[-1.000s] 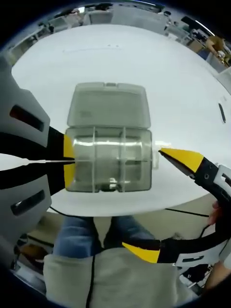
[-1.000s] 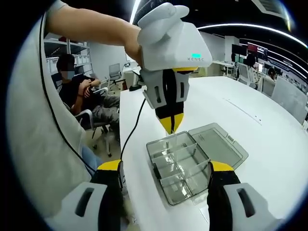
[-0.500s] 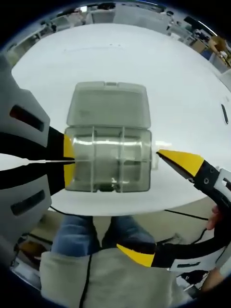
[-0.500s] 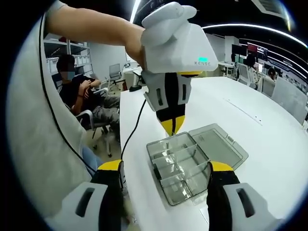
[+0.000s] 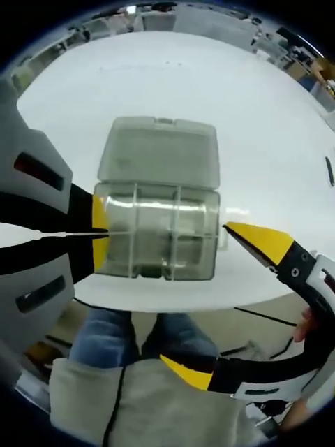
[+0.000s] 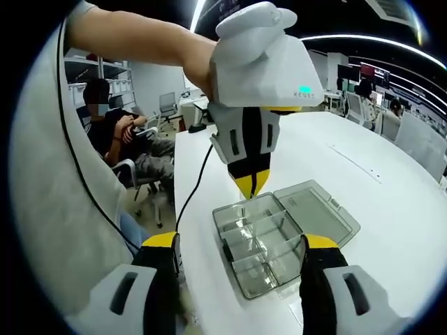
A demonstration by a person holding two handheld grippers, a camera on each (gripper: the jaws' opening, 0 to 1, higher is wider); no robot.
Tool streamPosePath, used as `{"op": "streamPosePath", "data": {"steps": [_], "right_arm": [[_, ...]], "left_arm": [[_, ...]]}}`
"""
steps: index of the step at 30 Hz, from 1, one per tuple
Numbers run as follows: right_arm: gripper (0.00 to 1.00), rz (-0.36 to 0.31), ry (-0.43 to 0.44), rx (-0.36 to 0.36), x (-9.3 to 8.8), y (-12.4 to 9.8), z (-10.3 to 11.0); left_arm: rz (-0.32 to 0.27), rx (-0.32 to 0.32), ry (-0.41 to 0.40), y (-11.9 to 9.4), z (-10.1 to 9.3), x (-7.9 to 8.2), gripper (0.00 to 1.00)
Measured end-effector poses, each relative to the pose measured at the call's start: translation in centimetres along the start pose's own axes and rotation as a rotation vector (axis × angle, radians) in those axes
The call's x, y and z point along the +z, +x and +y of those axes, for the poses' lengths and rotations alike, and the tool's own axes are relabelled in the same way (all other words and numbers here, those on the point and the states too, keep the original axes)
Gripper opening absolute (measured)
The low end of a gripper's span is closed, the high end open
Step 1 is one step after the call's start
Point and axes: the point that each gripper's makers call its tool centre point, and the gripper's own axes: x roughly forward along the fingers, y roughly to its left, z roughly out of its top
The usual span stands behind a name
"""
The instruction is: Insert the divider into the dual guide fixture by aligning both edges with the guide slots and pushing it downward to the bottom, including one-sided entry, uneven engagement, binding, and posture correction.
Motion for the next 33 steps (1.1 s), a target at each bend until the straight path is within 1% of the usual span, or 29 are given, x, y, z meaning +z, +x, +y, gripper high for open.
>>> {"op": "streamPosePath", "data": {"steps": [7, 14, 26, 29, 33], "right_arm": [[0.67, 0.001, 0.002, 0.000, 0.0, -0.1, -0.1], [0.67, 0.001, 0.006, 0.001, -0.1, 0.0, -0.2], [0.67, 0.003, 0.009, 0.003, -0.2, 0.1, -0.3], [0.67, 0.000, 0.014, 0.002, -0.2, 0.1, -0.4], [0.67, 0.005, 0.015, 0.002, -0.5, 0.0, -0.4]], "left_arm": [[-0.002, -0.004, -0.007, 0.3, -0.1, -0.2, 0.00], [-0.012, -0.002, 0.010, 0.6, 0.1, -0.3, 0.00], [-0.007, -0.012, 0.010, 1.5, 0.1, -0.6, 0.00], [-0.008, -0.008, 0.033, 1.7, 0.1, -0.7, 0.00], [-0.004, -0.008, 0.040, 1.9, 0.1, -0.7, 0.00]]}}
